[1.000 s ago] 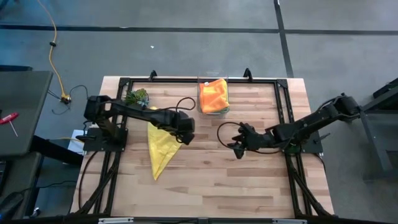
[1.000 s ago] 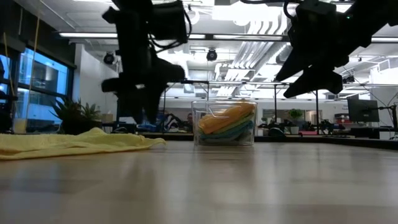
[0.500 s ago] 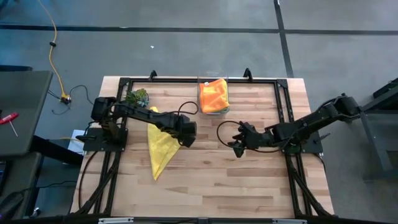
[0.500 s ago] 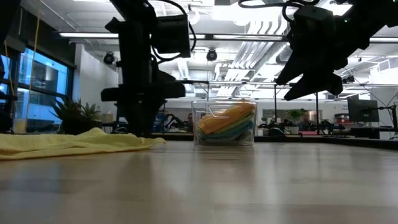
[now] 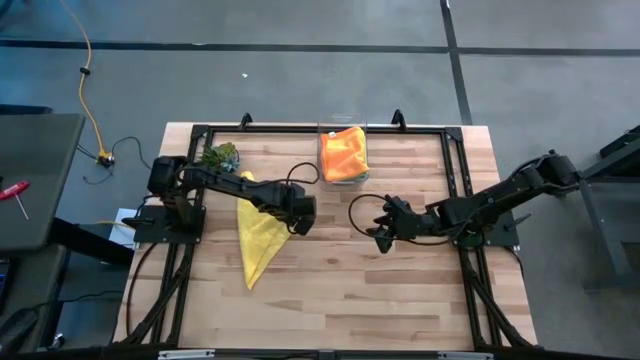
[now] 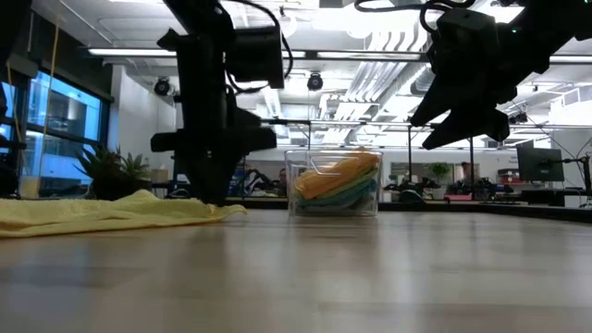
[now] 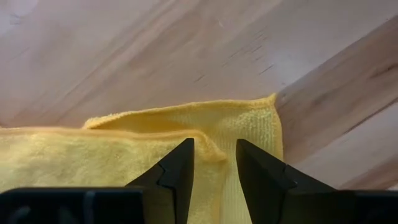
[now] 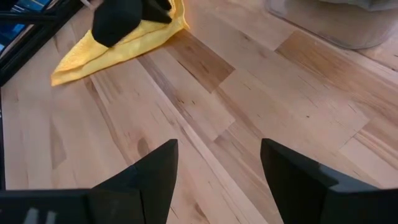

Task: Fold microfiber towels
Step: Fold the yellow microfiber cloth

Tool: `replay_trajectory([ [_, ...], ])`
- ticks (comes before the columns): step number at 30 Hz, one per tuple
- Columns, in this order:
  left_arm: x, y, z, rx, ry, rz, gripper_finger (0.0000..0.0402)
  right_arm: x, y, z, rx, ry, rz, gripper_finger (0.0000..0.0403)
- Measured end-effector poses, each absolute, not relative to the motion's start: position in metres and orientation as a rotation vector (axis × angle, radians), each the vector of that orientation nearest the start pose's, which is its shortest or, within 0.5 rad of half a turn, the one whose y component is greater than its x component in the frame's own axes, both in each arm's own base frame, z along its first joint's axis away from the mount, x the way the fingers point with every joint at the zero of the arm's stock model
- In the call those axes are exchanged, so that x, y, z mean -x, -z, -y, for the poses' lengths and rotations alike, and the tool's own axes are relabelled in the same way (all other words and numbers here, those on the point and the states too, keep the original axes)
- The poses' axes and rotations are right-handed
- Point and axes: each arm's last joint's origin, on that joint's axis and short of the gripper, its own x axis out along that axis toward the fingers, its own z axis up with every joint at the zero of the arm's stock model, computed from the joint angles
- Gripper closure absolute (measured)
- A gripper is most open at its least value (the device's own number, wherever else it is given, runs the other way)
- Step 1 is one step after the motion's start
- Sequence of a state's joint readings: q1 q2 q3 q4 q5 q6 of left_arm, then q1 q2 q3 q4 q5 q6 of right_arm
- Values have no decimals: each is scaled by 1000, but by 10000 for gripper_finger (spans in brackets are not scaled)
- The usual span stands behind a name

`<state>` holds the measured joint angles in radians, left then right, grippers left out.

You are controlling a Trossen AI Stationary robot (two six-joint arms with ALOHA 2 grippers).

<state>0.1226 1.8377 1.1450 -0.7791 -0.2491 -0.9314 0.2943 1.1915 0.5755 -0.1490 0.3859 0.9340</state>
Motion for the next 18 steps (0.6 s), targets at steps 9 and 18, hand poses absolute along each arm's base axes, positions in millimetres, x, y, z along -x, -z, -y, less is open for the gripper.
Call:
replay_trajectory([
  [9,-325,-142,-54,680,-928,-1248,293,-219,-191,-55,-639,409,-613,181],
  [18,-325,-142,-53,637,-897,-1265,332,-219,-191,-55,-645,411,-612,181],
])
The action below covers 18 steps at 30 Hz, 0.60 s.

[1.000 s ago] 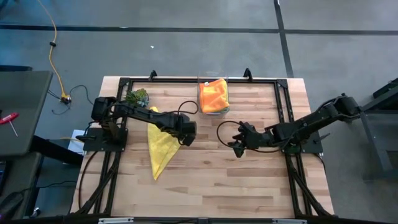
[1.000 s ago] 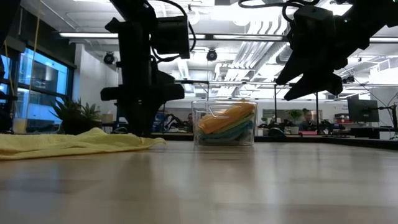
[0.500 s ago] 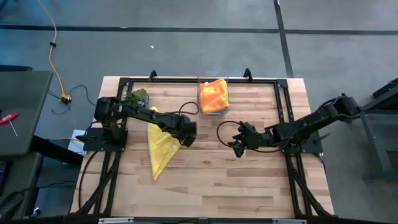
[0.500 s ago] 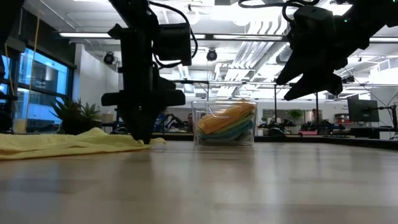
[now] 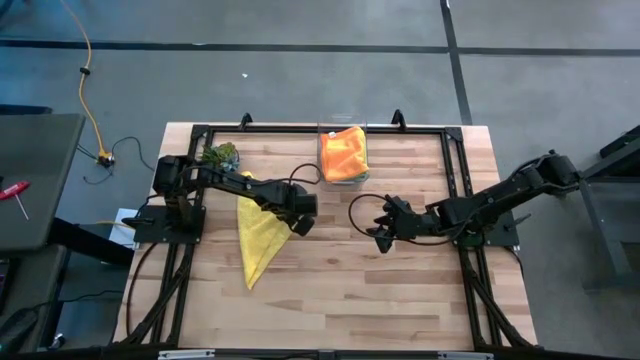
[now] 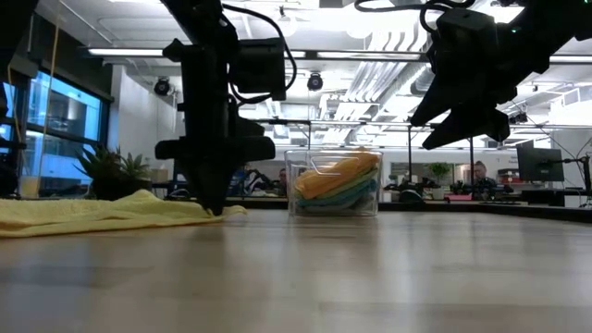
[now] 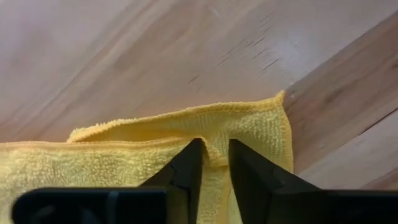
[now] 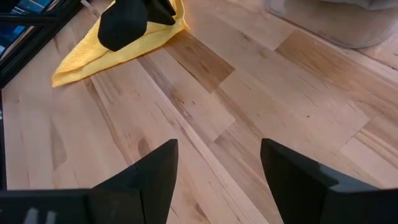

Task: Fold microfiber towels
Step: Fold the yellow microfiber cloth

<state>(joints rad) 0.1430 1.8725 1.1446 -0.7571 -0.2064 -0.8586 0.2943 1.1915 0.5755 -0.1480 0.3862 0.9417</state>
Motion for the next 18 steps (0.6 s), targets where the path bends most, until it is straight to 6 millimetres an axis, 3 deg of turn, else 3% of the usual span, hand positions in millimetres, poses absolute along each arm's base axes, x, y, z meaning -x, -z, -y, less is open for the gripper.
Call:
replay_trajectory([
  [5,-325,-142,-53,603,-876,-1277,390,-219,-191,-55,-645,411,-612,181],
  [11,-324,-145,-53,547,-825,-1302,399,-219,-191,-55,-645,411,-612,181],
  [14,-319,-164,-52,528,-780,-1289,400,-219,-191,-55,-645,411,-611,181],
  [18,-305,-212,-46,472,-732,-1202,401,-221,-193,-55,-653,396,-584,181],
])
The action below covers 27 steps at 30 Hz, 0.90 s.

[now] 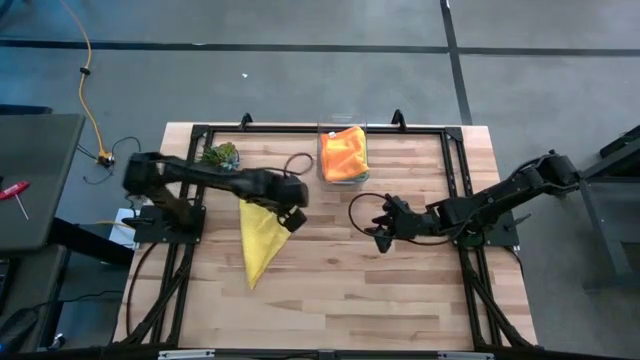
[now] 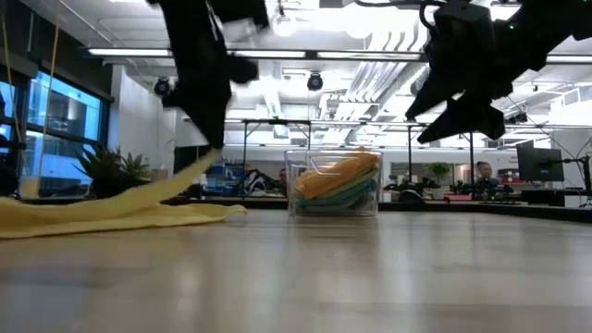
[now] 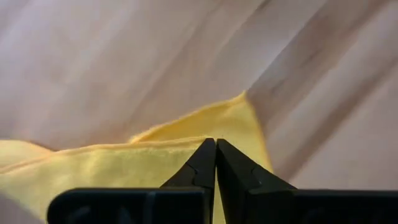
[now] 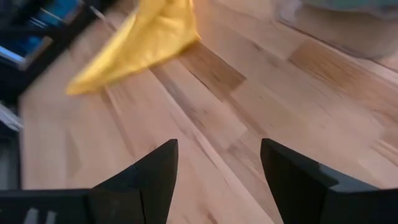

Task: Fold microfiber towels
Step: Fold the yellow microfiber cloth

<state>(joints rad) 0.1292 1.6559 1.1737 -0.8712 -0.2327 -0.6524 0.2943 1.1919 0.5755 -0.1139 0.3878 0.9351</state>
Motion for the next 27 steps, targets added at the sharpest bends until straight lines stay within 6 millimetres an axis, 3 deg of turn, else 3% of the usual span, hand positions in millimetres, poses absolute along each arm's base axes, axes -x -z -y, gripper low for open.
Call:
replay_trajectory([
  [5,-276,-267,-28,442,-668,-1034,401,-228,-202,-56,-697,353,-485,181],
  [10,-258,-288,-5,408,-594,-1006,401,-233,-207,-49,-690,348,-426,181],
  [15,-261,-284,33,284,-444,-1034,401,-235,-207,-39,-674,365,-418,181],
  [27,-249,-243,150,-30,96,-1261,402,-243,-202,-35,-656,326,-434,181],
])
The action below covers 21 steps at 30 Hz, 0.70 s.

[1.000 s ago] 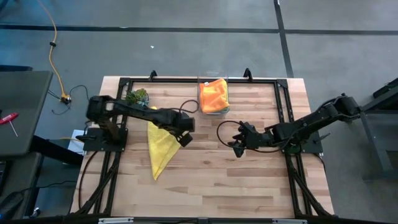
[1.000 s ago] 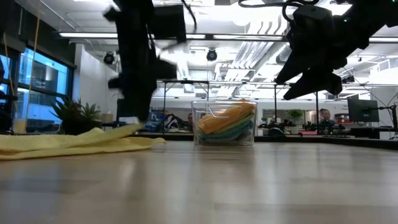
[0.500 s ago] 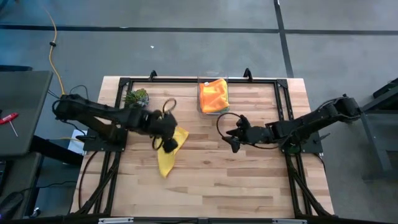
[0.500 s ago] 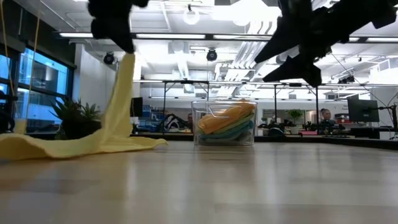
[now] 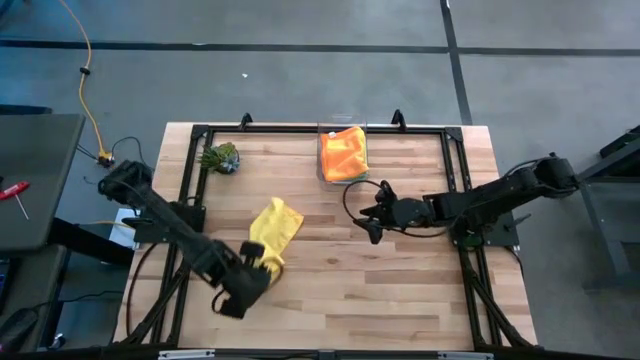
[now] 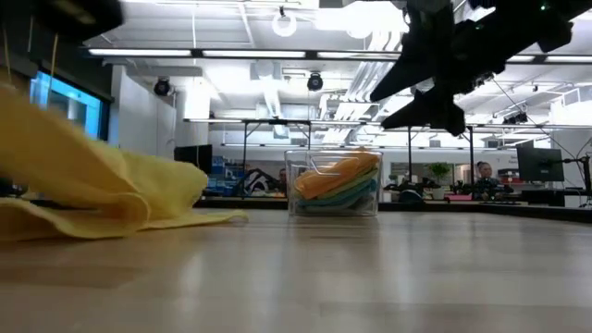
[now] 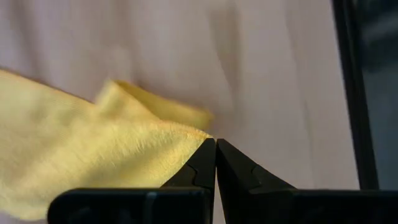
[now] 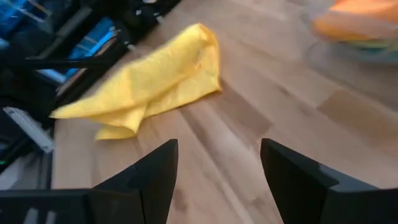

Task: Fold microfiber towels
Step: Fold the yellow microfiber cloth

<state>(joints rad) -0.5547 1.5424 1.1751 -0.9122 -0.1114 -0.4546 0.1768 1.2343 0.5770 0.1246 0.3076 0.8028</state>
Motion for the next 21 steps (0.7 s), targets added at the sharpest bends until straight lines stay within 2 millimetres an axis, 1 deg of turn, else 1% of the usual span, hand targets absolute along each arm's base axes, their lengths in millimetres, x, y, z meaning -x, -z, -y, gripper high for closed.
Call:
replay_trajectory([
  [2,-246,-231,164,-58,143,-1315,402,-250,-197,-37,-670,289,-437,181],
  [5,-241,-215,179,-54,167,-1375,402,-266,-190,-41,-672,258,-477,181],
  [8,-234,-203,187,-41,134,-1426,402,-293,-187,-47,-632,212,-525,181],
  [11,-230,-203,186,-11,62,-1462,401,-324,-183,-52,-588,168,-569,181],
  [13,-224,-210,181,18,8,-1484,401,-344,-182,-54,-566,122,-597,181],
  [16,-209,-230,169,56,-88,-1474,401,-370,-181,-53,-529,72,-629,181],
  [19,-191,-255,155,129,-203,-1402,401,-392,-184,-49,-489,39,-619,181],
  [21,-178,-270,144,194,-297,-1345,401,-401,-187,-43,-470,40,-608,181],
])
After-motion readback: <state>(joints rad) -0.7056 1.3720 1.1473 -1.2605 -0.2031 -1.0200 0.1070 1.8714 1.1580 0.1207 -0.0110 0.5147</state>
